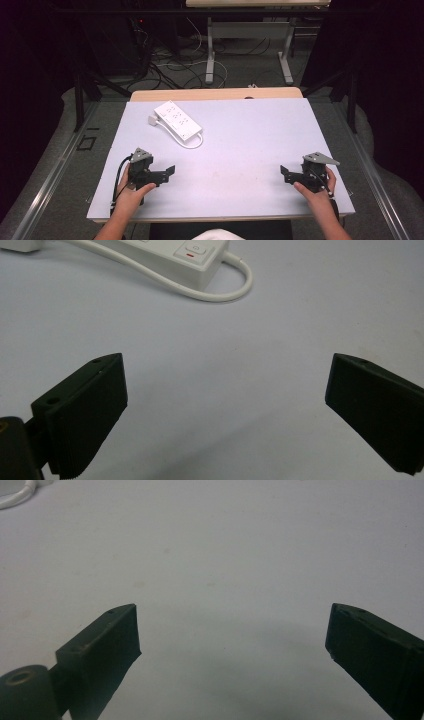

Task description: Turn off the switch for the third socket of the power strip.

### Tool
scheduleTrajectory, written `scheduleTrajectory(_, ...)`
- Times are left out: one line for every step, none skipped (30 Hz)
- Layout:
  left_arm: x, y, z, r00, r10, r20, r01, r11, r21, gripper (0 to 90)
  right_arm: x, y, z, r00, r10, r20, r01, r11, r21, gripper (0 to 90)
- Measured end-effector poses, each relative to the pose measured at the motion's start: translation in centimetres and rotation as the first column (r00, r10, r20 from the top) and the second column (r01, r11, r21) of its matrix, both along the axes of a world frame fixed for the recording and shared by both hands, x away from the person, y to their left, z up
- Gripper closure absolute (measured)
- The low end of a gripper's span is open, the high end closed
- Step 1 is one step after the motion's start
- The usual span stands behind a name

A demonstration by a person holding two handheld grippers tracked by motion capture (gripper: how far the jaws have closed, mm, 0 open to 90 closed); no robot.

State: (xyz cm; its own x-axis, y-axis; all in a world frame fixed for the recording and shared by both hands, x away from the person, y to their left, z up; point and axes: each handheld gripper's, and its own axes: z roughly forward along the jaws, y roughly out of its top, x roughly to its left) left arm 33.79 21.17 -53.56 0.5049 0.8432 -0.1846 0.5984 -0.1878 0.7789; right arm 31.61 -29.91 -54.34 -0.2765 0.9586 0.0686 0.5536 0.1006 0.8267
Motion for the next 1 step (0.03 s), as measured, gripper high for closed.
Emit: scheduleTrajectory(0.02,-0.07,-0.08,0.9998,0.015,0.016,-0.015,0.9999,-0.005,3.5,0.0,0.01,0.0,1.0,-0.002,0.001,0.002,1.0,0.001,6.7)
